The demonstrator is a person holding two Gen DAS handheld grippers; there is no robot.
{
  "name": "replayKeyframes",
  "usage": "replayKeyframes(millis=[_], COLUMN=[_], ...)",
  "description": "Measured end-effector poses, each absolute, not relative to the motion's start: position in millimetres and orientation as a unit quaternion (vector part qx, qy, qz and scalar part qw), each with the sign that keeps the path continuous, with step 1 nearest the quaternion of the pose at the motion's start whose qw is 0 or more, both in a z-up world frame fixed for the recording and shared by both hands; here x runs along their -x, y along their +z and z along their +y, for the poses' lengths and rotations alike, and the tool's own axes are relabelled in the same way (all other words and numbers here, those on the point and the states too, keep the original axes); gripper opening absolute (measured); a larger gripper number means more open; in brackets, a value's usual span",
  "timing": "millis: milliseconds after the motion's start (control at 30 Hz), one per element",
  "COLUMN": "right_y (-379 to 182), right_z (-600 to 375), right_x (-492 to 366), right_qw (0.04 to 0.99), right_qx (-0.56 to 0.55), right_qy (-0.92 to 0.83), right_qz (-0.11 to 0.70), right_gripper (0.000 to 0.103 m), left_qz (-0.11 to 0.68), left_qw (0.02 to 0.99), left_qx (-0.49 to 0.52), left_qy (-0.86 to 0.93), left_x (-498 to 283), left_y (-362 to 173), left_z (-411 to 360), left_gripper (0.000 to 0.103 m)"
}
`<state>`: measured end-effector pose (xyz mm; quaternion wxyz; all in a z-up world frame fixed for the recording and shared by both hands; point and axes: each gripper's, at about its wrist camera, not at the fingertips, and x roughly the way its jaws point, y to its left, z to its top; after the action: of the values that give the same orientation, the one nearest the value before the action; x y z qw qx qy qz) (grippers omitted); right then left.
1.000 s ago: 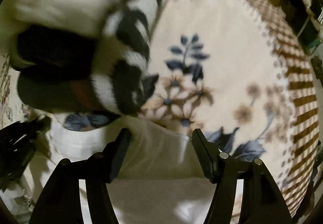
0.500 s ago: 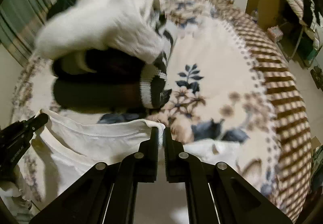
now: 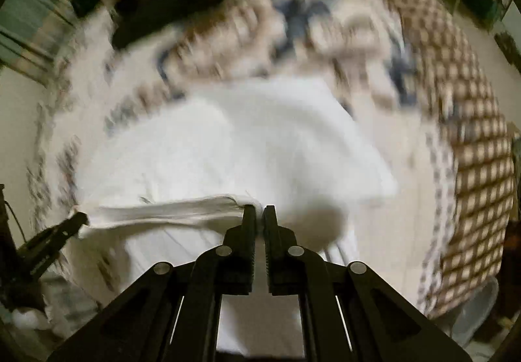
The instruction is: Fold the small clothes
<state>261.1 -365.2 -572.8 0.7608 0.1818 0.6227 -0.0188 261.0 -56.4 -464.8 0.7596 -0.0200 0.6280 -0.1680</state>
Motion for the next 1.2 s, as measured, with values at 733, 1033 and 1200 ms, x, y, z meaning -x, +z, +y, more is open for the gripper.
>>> replayKeyframes(millis=[733,1033,1200], right_y=[-649.7,-632.4,-603.9], right_z=[-455.0,-445.1,-443.9], right_x=[-365.2,-363.4,-364.4], right_qw=[0.715,0.749,0.765], right_qx=[-0.296,-0.296,-0.293], right_qy=[0.079,0.061,0.055], right_qz=[0.629,0.589,0.571], right_gripper=[0.077,0.008,0.007], left_qz=[0.640,0.570,0.543], left_qw=[0.746,0.805,0.824], left_qx=[0.111,0.054,0.050], left_qy=[-0.148,-0.153,-0.155], left_x=[-394.2,-379.7,-388.9], left_y=[-546.1,-509.0,-475.5], left_z=[-49.7,-56.2,-57.3], left_gripper=[0.078,0.008,0.007])
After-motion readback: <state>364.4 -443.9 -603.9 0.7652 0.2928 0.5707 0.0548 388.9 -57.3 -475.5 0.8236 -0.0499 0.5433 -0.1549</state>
